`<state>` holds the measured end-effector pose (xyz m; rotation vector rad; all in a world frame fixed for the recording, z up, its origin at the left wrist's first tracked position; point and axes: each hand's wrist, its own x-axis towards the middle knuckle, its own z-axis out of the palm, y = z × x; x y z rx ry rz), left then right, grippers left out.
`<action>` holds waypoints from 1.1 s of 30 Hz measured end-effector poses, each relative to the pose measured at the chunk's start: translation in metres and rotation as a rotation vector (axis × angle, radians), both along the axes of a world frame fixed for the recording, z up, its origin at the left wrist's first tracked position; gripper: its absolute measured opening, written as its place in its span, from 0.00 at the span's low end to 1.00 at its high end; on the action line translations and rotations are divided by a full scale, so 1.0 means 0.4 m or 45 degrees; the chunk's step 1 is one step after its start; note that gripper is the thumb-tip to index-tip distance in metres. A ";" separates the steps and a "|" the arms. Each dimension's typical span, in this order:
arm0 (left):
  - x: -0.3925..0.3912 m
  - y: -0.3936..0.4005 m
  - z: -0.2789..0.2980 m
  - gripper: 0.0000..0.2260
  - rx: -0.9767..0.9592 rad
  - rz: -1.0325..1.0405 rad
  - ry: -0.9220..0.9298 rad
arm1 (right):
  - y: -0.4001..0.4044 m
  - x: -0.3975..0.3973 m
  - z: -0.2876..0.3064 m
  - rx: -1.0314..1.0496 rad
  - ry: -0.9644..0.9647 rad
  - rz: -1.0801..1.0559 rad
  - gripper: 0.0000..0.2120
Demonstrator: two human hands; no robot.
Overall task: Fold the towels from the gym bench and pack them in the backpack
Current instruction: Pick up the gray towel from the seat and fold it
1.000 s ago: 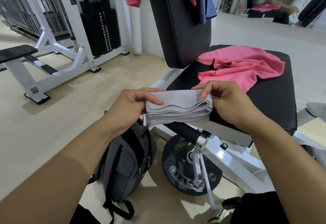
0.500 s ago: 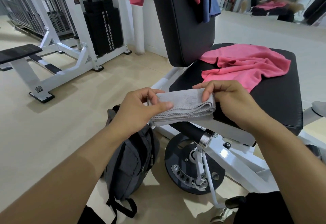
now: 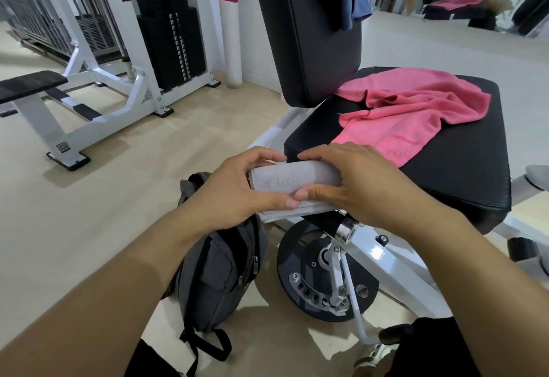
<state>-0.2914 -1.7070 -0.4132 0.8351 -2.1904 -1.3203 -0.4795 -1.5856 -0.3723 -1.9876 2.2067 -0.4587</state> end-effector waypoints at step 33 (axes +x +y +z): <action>0.003 0.067 0.032 0.27 0.361 -0.015 0.301 | -0.008 0.064 -0.003 -0.549 -1.106 -0.200 0.32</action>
